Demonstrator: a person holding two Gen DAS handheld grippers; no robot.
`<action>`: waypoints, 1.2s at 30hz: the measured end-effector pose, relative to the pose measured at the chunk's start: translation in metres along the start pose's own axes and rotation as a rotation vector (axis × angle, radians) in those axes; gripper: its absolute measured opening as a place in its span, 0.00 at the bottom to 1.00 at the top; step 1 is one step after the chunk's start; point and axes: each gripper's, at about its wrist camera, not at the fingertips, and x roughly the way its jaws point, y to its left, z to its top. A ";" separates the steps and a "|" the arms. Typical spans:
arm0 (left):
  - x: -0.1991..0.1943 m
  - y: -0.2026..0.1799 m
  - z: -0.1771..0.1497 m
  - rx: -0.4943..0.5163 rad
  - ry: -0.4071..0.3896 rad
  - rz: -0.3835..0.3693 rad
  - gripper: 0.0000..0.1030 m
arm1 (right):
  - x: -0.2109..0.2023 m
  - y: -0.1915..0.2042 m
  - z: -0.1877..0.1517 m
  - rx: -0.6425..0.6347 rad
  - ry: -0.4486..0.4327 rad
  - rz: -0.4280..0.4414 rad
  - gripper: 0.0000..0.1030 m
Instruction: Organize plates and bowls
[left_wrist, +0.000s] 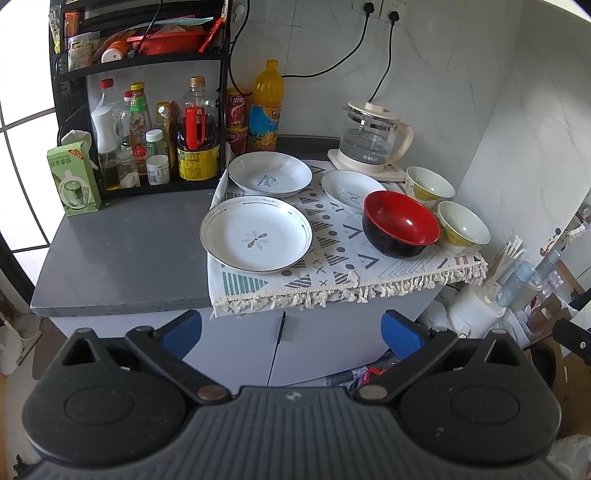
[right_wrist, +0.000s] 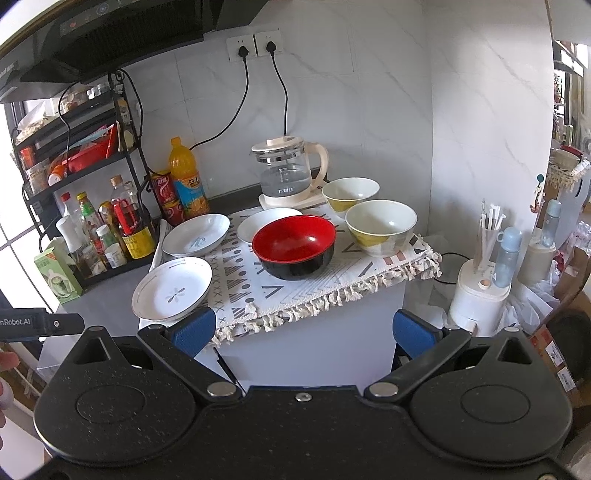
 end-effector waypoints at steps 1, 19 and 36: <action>0.000 0.001 -0.001 0.003 0.000 0.000 0.99 | 0.000 0.000 0.000 0.002 0.000 0.001 1.00; -0.006 0.007 0.000 -0.012 0.005 0.001 0.99 | -0.004 0.004 -0.008 0.025 0.014 -0.013 1.00; 0.007 -0.008 0.004 -0.019 0.010 -0.018 0.99 | 0.012 -0.003 -0.003 0.022 0.047 -0.038 1.00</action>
